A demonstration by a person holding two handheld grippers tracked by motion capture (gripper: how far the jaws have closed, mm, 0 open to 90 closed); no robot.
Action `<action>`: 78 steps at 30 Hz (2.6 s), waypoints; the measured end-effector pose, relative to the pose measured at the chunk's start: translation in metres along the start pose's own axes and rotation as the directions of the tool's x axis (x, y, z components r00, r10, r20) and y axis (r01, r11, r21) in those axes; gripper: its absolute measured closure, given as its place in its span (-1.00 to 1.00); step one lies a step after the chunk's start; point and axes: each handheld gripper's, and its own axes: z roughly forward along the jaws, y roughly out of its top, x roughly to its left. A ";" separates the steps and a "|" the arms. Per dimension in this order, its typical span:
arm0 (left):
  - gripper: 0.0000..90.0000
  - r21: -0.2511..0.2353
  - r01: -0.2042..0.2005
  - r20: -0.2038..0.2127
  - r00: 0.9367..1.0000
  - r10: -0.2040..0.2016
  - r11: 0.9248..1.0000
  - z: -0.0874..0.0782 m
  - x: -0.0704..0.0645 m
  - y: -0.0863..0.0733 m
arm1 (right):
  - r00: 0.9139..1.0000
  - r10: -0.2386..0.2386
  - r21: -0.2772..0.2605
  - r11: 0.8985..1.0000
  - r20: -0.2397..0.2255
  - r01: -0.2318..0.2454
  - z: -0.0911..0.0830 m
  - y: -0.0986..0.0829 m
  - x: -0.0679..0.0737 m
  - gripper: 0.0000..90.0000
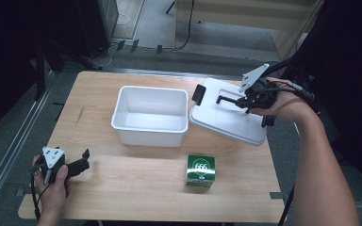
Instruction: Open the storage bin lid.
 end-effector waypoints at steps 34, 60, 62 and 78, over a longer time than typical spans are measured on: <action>-0.95 0.002 -0.001 -0.001 1.000 0.001 1.000 -0.001 0.000 0.000 | 0.997 0.082 0.057 0.995 -0.010 -0.081 0.068 -0.053 0.017 0.91; -0.95 0.009 0.000 0.002 1.000 0.000 1.000 0.000 0.000 0.000 | 0.990 0.141 0.098 0.985 0.000 -0.140 0.109 -0.080 0.021 0.91; -0.95 0.009 0.001 0.002 1.000 -0.001 1.000 0.000 0.000 0.000 | 0.988 0.154 0.092 0.984 0.001 -0.153 0.111 -0.082 0.022 0.91; -0.95 0.017 0.008 0.007 1.000 -0.008 1.000 0.000 0.001 0.000 | 0.975 0.221 0.026 0.975 0.015 -0.221 0.096 -0.085 0.027 0.12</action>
